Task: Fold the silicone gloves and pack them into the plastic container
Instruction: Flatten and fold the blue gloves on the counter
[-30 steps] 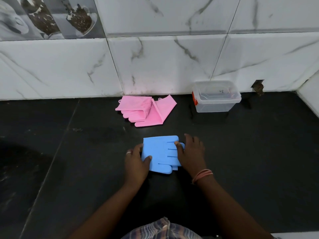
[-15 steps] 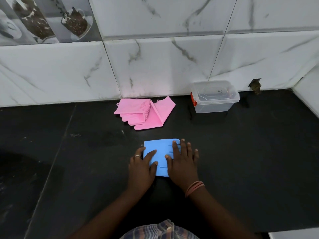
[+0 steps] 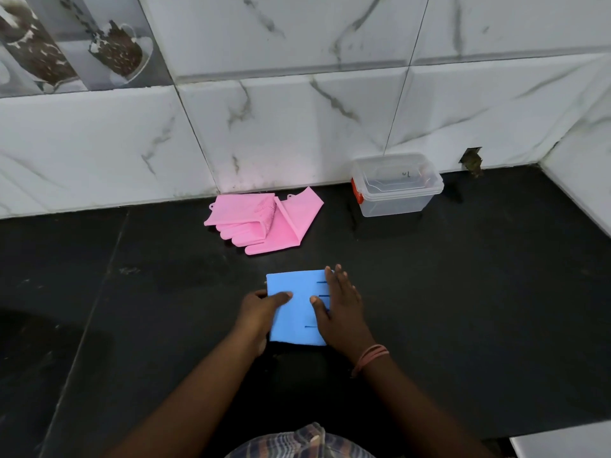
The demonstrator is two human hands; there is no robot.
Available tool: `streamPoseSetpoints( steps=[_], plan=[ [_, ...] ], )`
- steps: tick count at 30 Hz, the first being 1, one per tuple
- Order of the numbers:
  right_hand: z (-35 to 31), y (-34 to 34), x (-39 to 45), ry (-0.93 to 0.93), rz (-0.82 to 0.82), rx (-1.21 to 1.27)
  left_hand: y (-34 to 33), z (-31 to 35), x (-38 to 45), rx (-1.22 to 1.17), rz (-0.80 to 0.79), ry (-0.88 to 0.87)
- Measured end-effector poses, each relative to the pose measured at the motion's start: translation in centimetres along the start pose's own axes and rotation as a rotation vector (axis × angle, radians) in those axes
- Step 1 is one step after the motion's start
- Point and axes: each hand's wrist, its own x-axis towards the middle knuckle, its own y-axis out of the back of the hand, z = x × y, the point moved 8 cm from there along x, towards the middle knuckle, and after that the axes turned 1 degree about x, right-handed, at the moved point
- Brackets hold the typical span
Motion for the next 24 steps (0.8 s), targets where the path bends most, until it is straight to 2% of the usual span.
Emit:
streamPoseSetpoints(
  steps=[2, 5, 10, 12, 14, 16, 17, 20, 24],
  plan=[
    [0.5, 1.0, -0.3, -0.001, 0.027, 0.157, -1.8, 0.3, -1.1, -0.083, -0.144, 0.105],
    [2.1, 2.7, -0.8, -0.124, 0.066, 0.453, -4.3, 1.4, -2.9, -0.114, -0.252, 0.071],
    [5.8, 7.5, -2.2, -0.362, 0.277, 0.941, -8.0, 2.1, -5.2, -0.124, -0.463, 0.089],
    [7.6, 8.6, -2.6, -0.407, 0.234, 1.205, -10.3, 2.2, -5.8, -0.170, -0.539, 0.151],
    [7.4, 9.1, -3.2, -0.384, 0.056, 1.664, -12.8, 2.3, -6.0, -0.255, -0.592, 0.201],
    [7.8, 10.4, -4.2, -0.410, -0.053, 1.941, -15.7, 2.0, -5.5, -0.313, -0.638, 0.231],
    [8.6, 11.2, -4.4, -0.429, -0.064, 1.951, -17.0, 1.7, -4.9, -0.317, -0.658, 0.238],
    [11.2, 13.7, -3.8, -0.444, 0.017, 1.744, -20.2, 0.9, -3.0, -0.248, -0.669, 0.254],
    [14.7, 15.3, -2.0, -0.460, 0.180, 1.370, -22.3, 1.5, 0.2, -0.068, -0.549, 0.186]
  ],
)
